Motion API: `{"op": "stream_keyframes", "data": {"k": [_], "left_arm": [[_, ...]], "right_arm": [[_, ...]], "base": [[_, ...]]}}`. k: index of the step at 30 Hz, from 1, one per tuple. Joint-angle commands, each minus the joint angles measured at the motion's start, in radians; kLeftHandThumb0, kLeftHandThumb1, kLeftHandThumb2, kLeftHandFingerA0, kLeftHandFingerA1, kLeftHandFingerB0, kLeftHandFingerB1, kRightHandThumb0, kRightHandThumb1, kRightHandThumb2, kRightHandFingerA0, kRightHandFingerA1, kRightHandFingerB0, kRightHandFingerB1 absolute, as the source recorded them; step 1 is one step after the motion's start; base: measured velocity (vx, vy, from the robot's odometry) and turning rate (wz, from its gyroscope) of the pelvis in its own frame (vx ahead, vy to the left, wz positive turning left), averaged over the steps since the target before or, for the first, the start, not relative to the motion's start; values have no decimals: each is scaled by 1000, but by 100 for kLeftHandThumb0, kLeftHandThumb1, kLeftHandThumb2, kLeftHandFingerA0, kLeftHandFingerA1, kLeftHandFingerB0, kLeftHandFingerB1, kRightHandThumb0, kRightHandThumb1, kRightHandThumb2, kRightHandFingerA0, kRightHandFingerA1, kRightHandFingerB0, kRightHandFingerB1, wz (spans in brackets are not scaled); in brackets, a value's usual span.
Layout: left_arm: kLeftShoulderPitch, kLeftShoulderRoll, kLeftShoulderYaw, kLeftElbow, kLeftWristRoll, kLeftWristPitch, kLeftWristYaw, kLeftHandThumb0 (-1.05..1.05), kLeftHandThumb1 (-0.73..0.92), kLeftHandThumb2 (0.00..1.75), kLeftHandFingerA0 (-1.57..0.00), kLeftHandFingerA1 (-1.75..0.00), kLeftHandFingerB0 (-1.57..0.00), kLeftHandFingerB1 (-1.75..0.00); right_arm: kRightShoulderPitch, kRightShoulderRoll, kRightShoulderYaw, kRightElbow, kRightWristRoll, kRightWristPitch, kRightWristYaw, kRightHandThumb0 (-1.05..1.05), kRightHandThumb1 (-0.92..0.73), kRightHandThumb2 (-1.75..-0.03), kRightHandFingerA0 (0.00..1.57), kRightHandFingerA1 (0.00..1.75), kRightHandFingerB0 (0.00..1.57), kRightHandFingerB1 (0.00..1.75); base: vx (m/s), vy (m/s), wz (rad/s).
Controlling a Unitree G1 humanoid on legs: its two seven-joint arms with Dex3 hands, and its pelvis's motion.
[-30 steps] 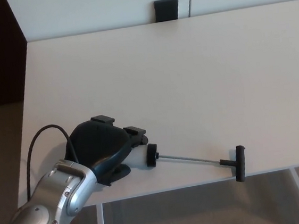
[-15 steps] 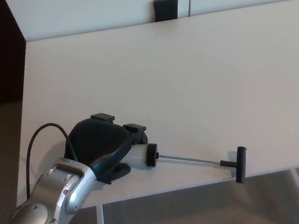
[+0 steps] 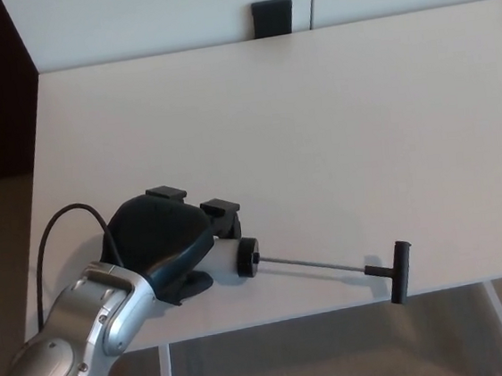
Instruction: The robot walks towards a desk on which an air pump is kept in the middle. It lifts it up and holds it with its left hand and uses its right hand to compress it by pushing its handle inwards.
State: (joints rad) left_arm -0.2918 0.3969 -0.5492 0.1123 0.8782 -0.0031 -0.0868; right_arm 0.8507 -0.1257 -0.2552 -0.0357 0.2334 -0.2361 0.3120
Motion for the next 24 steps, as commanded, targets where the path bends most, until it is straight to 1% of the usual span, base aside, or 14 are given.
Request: {"op": "stream_keyframes", "data": {"k": [1,6,7,11,12,14,15,16,17,18,21,22,23,24], "left_arm": [[-31,53,77,10,-73,-42,-38,-9,76,59,-55,-155,-53,-119],[-40,56,89,7,-84,-37,-62,-10,76,58,-54,-155,-53,-118],[-44,53,96,3,-93,-30,-73,-8,80,59,-53,-159,-51,-121],[-50,50,105,-4,-105,-22,-87,-8,80,59,-53,-159,-51,-121],[-52,52,111,-9,-108,-24,-86,-9,80,60,-57,-157,-62,-108],[-53,53,115,-14,-110,-27,-85,-9,80,60,-57,-157,-62,-108],[-54,57,122,-24,-112,-29,-83,-8,80,60,-62,-155,-71,-94],[-55,59,127,-31,-114,-31,-82,-8,80,60,-62,-155,-71,-94],[-55,59,127,-31,-114,-31,-82,-8,80,60,-62,-155,-71,-94],[-59,60,137,-38,-124,-28,-90,-8,78,58,-56,-159,-54,-120],[-61,61,144,-42,-131,-27,-97,-8,78,58,-56,-159,-54,-120],[-63,62,153,-46,-137,-26,-103,-10,83,58,-57,-162,-48,-137],[-64,63,160,-49,-140,-26,-107,-10,83,58,-57,-162,-48,-137],[-60,64,167,-53,-138,-30,-98,-9,79,58,-55,-167,-49,-138]], "right_arm": [[233,167,-58,-350,220,-697,104,-42,-73,-61,48,43,40,38],[160,195,-93,-449,226,-763,46,-42,-75,-61,48,43,39,40],[118,201,-106,-507,203,-740,8,-44,-79,-62,42,42,35,37],[66,209,-119,-584,172,-699,-37,-44,-79,-62,42,42,35,37],[19,212,-129,-613,132,-656,-70,-50,-79,-63,34,41,28,35],[-16,215,-138,-635,103,-623,-94,-50,-79,-63,34,41,28,35],[-88,205,-152,-651,50,-563,-131,-55,-80,-64,22,38,18,32],[-137,199,-162,-659,15,-523,-154,-55,-80,-64,22,38,18,32],[-137,199,-162,-659,15,-523,-154,-55,-80,-64,22,38,18,32],[-207,169,-160,-664,-22,-445,-170,-34,-61,-112,1,51,0,49],[-255,152,-158,-669,-47,-389,-177,-34,-61,-112,1,51,0,49],[-319,138,-138,-674,-86,-323,-182,-58,-83,-65,5,35,10,27],[-363,132,-124,-678,-113,-280,-184,-58,-83,-65,5,35,10,27],[-430,126,-96,-667,-163,-226,-187,-73,-64,-98,0,27,5,27]], "base": [[0,0,0],[0,0,0],[0,0,0],[0,0,0],[0,0,0],[0,0,0],[0,0,0],[0,0,0],[0,0,0],[0,0,0],[0,0,0],[0,0,0],[0,0,0],[0,0,0]]}}
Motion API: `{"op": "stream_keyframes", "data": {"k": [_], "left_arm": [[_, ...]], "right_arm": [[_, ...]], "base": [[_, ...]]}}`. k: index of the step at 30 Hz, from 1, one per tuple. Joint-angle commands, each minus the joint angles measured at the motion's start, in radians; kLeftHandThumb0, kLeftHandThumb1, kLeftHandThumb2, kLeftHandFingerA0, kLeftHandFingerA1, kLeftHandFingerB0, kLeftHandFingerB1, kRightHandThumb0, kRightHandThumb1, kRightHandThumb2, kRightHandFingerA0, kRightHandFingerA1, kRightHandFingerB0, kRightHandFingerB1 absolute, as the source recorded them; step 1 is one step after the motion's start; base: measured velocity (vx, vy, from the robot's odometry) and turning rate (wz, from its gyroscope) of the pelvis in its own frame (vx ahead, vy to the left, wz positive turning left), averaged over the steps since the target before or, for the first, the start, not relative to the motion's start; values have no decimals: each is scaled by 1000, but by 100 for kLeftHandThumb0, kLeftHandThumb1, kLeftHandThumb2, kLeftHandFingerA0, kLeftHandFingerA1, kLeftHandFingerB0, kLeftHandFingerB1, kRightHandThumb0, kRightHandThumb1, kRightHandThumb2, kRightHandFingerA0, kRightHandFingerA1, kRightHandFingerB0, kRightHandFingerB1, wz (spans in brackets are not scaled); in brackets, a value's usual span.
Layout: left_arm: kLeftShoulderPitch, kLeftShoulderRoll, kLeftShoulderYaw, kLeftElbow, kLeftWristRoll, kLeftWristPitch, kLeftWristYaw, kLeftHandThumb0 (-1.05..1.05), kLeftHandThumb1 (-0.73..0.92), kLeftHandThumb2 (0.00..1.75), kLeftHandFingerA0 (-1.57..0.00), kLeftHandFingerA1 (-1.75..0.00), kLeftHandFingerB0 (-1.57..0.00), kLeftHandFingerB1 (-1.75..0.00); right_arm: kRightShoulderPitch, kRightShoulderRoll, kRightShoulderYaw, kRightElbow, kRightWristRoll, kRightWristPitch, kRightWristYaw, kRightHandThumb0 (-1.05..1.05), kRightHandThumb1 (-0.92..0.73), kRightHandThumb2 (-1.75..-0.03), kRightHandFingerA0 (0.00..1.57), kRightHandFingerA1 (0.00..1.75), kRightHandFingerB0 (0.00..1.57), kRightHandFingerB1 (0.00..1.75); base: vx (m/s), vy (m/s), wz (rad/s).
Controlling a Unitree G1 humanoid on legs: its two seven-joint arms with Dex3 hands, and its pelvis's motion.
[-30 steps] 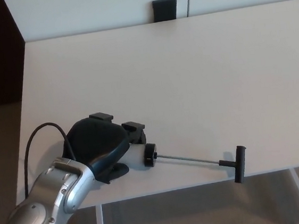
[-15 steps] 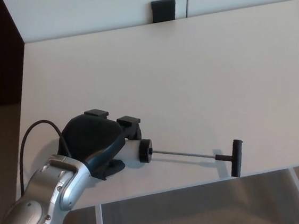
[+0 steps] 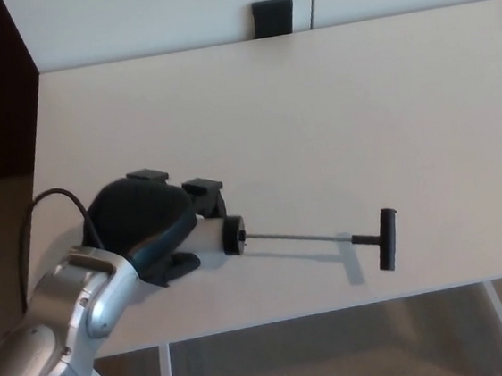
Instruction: The robot walks towards a desk on which an air pump is kept in the middle. It lifts it up and holds it with its left hand and uses its right hand to compress it by pushing its handle inwards.
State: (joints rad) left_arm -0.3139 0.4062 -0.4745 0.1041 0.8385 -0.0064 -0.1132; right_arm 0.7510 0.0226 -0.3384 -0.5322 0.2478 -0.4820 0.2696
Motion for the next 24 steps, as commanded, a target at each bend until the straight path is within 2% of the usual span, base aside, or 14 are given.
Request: {"op": "stream_keyframes", "data": {"k": [1,2,3,4,7,10,12,13,16,17,21,22,23,24], "left_arm": [[-38,55,92,-45,-98,-27,-72,-9,79,58,-55,-167,-49,-138],[-35,55,97,-47,-97,-30,-65,-9,79,58,-55,-167,-49,-138],[-40,53,102,-53,-99,-27,-68,-6,86,55,-63,-172,-43,-149],[-40,53,102,-53,-99,-27,-68,-6,86,55,-63,-172,-43,-149],[-66,47,111,-69,-97,-9,-91,-13,82,50,-66,-175,-43,-152],[-90,41,114,-69,-94,2,-104,-10,82,55,-66,-174,-44,-150],[-90,41,114,-69,-94,2,-104,-10,82,55,-66,-174,-44,-150],[-99,40,113,-61,-90,-3,-96,-10,73,50,-68,-175,-60,-130],[-100,39,109,-55,-81,-12,-86,-11,71,49,-67,-175,-60,-125],[-100,35,107,-51,-80,-12,-83,-8,76,52,-68,-175,-69,-98],[-99,32,105,-49,-80,-10,-83,-8,76,52,-68,-175,-69,-98],[-101,30,104,-44,-82,-11,-83,-9,71,55,-62,-174,-62,-121],[-107,29,101,-32,-84,-16,-82,-9,74,54,-67,-173,-73,-98],[-107,29,101,-32,-84,-16,-82,-9,74,54,-67,-173,-73,-98]], "right_arm": [[-330,-23,-13,-170,-177,20,-145,-73,-64,-98,0,27,5,27],[-376,-27,6,-162,-211,57,-147,-73,-64,-98,0,27,5,27],[-430,-23,34,-150,-266,115,-156,-75,-67,-101,0,31,5,29],[-430,-23,34,-150,-266,115,-156,-75,-67,-101,0,31,5,29],[-522,-1,102,-119,-360,252,-177,-74,-69,-105,0,30,3,27],[-583,12,152,-60,-366,322,-182,-75,-70,-106,0,28,3,26],[-583,12,152,-60,-366,322,-182,-75,-70,-106,0,28,3,26],[-618,15,177,-19,-348,366,-180,-77,-74,-108,0,24,0,20],[-661,17,206,43,-312,424,-170,-79,-75,-111,0,23,0,19],[-691,20,218,93,-261,483,-159,-88,-80,-115,0,15,0,11],[-709,22,224,124,-227,521,-152,-88,-80,-115,0,15,0,11],[-726,26,229,167,-198,552,-145,-86,-78,-113,0,17,0,13],[-745,34,237,221,-185,585,-145,-85,-75,-98,0,5,0,3],[-745,34,237,221,-185,585,-145,-85,-75,-98,0,5,0,3]], "base": [[0,0,0],[0,0,0],[0,0,0],[0,0,0],[0,0,0],[0,0,0],[0,0,0],[0,0,0],[0,0,0],[0,0,0],[0,0,0],[0,0,0],[0,0,0],[0,0,0]]}}
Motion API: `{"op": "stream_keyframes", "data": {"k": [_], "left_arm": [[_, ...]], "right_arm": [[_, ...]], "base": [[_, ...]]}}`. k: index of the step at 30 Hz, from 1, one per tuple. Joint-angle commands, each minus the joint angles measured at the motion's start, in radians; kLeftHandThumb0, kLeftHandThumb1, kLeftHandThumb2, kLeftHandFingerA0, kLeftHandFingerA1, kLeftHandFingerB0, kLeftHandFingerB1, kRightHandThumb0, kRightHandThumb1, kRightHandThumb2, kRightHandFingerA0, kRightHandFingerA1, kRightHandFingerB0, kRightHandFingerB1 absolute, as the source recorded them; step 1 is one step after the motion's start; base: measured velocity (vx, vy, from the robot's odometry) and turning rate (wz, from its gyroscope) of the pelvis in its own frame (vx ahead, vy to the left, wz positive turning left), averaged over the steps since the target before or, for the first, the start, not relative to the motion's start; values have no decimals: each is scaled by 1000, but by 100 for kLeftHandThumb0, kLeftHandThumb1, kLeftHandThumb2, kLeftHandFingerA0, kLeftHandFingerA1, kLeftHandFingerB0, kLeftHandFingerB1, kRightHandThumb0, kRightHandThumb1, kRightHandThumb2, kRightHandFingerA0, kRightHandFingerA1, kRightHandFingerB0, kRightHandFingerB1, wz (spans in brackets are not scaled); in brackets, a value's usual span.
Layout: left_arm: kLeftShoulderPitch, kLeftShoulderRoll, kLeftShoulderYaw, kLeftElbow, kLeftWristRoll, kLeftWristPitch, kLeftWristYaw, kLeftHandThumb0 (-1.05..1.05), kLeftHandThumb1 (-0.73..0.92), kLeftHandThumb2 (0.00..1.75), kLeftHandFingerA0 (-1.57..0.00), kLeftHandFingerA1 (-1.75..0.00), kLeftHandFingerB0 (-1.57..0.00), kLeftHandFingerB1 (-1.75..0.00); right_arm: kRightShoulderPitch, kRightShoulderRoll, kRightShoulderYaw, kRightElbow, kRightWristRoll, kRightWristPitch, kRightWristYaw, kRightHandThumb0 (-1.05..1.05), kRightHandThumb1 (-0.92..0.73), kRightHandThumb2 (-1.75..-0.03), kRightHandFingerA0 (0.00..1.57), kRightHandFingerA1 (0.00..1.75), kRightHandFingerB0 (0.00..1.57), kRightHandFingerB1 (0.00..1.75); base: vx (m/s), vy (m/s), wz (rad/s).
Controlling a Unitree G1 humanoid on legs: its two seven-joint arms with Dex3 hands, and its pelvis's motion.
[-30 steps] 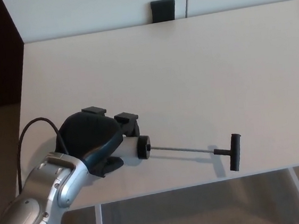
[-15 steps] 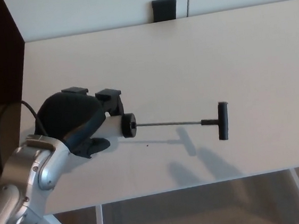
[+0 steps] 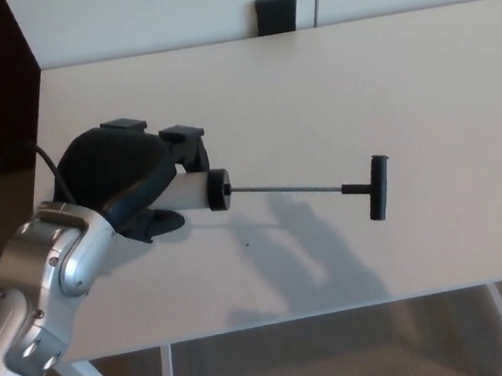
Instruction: The robot walks towards a desk on which an air pump is kept in the middle. It lifts it up and holds it with its left hand and uses its right hand to compress it by pushing its handle inwards.
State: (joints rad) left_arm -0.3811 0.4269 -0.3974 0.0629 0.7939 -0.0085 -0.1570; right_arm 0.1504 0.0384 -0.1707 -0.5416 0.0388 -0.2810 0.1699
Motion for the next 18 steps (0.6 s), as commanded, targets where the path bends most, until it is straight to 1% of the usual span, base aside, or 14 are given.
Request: {"op": "stream_keyframes", "data": {"k": [1,2,3,6,7,11,12,13,14,16,17,18], "left_arm": [[-45,8,23,18,-40,-18,-37,-9,74,54,-67,-173,-73,-98],[-45,8,23,18,-40,-18,-37,-9,74,54,-67,-173,-73,-98],[-52,6,19,27,-35,-13,-40,-11,78,59,-71,-171,-80,-78],[-58,4,14,34,-29,-3,-44,-11,78,59,-71,-171,-80,-78],[-56,-1,16,31,-33,4,-47,-14,85,60,-68,-175,-52,-142],[-53,-4,18,28,-38,7,-48,-14,85,60,-68,-175,-52,-142],[-50,-5,17,24,-40,9,-49,-14,86,62,-65,-175,-51,-155],[-50,-5,17,24,-40,9,-49,-14,86,62,-65,-175,-51,-155],[-51,-8,16,23,-42,11,-53,-14,85,61,-64,-175,-49,-153],[-52,-10,14,22,-43,12,-56,-14,85,61,-64,-175,-49,-153],[-54,-12,13,22,-46,11,-60,-17,86,61,-65,-175,-49,-153],[-55,-14,12,22,-48,10,-63,-17,86,61,-65,-175,-49,-153]], "right_arm": [[-154,24,74,263,26,400,-47,-85,-75,-98,0,5,0,3],[-154,24,74,263,26,400,-47,-85,-75,-98,0,5,0,3],[-166,33,84,324,13,392,-51,-80,-92,-69,0,8,0,7],[-178,41,95,383,-3,376,-56,-80,-92,-69,0,8,0,7],[-181,47,97,420,-10,361,-63,-82,-73,-94,0,6,0,4],[-183,50,98,442,-13,353,-68,-82,-73,-94,0,6,0,4],[-187,51,99,474,-22,345,-78,-87,-77,-100,0,8,0,4],[-187,51,99,474,-22,345,-78,-87,-77,-100,0,8,0,4],[-198,50,100,521,-40,341,-96,-86,-77,-100,0,12,0,8],[-207,48,102,552,-51,340,-109,-86,-77,-100,0,12,0,8],[-217,48,104,583,-61,342,-121,-76,-92,-79,0,8,0,6],[-223,47,105,601,-65,343,-129,-76,-92,-79,0,8,0,6]], "base": [[0,0,0],[0,0,0],[0,0,0],[0,0,0],[0,0,0],[0,0,0],[0,0,0],[0,0,0],[0,0,0],[0,0,0],[0,0,0],[0,0,0]]}}
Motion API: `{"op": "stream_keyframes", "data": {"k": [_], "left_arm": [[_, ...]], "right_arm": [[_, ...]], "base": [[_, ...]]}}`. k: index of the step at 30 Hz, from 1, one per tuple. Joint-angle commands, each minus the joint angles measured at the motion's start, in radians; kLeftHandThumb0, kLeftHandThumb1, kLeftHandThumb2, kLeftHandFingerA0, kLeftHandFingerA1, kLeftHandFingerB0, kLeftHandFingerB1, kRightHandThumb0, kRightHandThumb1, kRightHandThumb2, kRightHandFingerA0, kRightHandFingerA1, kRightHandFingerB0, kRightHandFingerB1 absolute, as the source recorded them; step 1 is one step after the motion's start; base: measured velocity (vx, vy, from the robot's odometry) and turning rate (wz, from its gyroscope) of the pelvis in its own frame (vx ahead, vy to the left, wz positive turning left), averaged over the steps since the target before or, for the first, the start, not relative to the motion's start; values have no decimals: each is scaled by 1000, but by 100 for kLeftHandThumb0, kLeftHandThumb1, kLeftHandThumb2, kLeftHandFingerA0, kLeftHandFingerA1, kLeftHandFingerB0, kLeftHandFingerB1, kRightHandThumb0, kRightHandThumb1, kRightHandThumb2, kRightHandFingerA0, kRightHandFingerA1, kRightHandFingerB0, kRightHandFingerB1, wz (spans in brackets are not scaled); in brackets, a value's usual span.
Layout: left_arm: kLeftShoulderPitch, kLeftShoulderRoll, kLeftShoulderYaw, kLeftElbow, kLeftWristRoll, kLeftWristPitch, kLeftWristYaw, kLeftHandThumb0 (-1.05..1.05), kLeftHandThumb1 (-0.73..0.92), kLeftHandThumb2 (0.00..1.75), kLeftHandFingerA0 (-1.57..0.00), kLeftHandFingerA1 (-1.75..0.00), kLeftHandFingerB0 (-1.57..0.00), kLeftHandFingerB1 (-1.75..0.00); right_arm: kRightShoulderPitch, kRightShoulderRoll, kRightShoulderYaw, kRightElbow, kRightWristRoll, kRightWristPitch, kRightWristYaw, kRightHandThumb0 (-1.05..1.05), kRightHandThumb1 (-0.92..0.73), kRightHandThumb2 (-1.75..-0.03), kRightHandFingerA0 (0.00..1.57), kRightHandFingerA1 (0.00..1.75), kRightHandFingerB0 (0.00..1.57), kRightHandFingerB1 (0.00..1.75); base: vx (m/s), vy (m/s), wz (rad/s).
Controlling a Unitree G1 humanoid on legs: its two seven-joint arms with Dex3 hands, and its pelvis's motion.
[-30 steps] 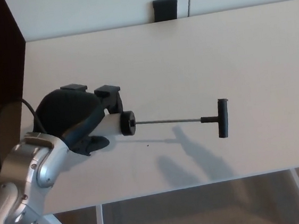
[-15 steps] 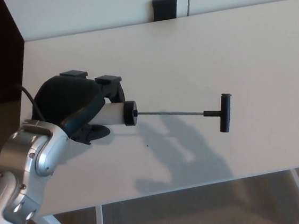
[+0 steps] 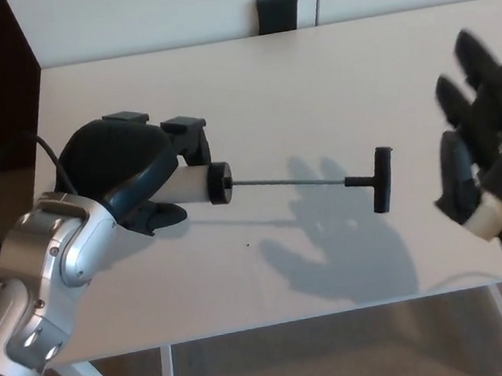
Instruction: The robot walks towards a desk on which an air pump is kept in the middle. It lifts it up and holds it with its left hand and uses its right hand to compress it by pushing its handle inwards.
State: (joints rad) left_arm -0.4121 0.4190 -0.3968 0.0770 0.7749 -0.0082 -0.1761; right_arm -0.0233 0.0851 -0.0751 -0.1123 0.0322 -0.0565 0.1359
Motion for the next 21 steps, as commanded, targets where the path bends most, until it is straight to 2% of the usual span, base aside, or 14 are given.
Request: {"op": "stream_keyframes", "data": {"k": [1,2,4,6,7,9,10,12,13,15,16,18,19,21], "left_arm": [[-24,-6,12,8,-29,10,-44,-17,86,61,-65,-175,-49,-153],[-28,-7,12,8,-34,8,-48,-17,86,62,-66,-175,-50,-152],[-38,-8,13,12,-36,9,-57,-18,86,61,-65,-175,-48,-153],[-43,-8,13,14,-35,10,-61,-18,86,61,-65,-175,-48,-153],[-47,-9,13,16,-34,13,-66,-32,69,90,-98,-138,-67,-120],[-50,-9,13,17,-34,14,-69,-32,69,90,-98,-138,-67,-120],[-50,-9,14,17,-35,12,-68,-16,87,61,-65,-175,-48,-154],[-48,-8,16,16,-36,9,-68,-16,87,61,-65,-175,-48,-154],[-48,-9,19,13,-40,12,-73,-15,87,62,-63,-175,-48,-156],[-47,-10,23,10,-45,17,-79,-15,87,62,-63,-175,-48,-156],[-49,-11,24,9,-45,19,-82,-16,88,62,-63,-175,-48,-156],[-50,-11,24,8,-45,19,-84,-16,88,62,-63,-175,-48,-156],[-52,-12,25,8,-43,21,-84,-16,88,62,-64,-175,-49,-156],[-54,-13,25,8,-41,22,-85,-16,88,62,-64,-175,-49,-156]], "right_arm": [[-50,0,10,172,-58,118,-95,-76,-92,-79,0,8,0,6],[-61,2,11,193,-58,122,-103,-82,-79,-101,0,12,0,7],[-79,7,10,225,-51,128,-115,-79,-82,-115,0,21,0,17],[-87,9,10,238,-47,130,-121,-79,-82,-115,0,21,0,17],[-94,12,11,252,-47,134,-127,-78,-76,-95,0,14,0,9],[-100,13,12,262,-47,136,-132,-78,-76,-95,0,14,0,9],[-102,15,14,272,-49,140,-138,-76,-80,-115,0,23,0,19],[-104,16,16,282,-50,144,-146,-76,-80,-115,0,23,0,19],[-106,15,16,295,-47,141,-147,-76,-76,-95,0,15,0,11],[-110,14,16,311,-44,137,-148,-76,-76,-95,0,15,0,11],[-113,13,16,318,-42,135,-149,-76,-81,-115,0,23,0,19],[-114,13,16,322,-40,134,-150,-76,-81,-115,0,23,0,19],[-116,16,14,322,-32,128,-146,-70,-92,-76,0,11,0,7],[-118,19,14,322,-25,123,-143,-70,-92,-76,0,11,0,7]], "base": [[0,0,0],[0,0,0],[0,0,0],[0,0,0],[0,0,0],[0,0,0],[0,0,0],[0,0,0],[0,0,0],[0,0,0],[0,0,0],[0,0,0],[0,0,0],[0,0,0]]}}
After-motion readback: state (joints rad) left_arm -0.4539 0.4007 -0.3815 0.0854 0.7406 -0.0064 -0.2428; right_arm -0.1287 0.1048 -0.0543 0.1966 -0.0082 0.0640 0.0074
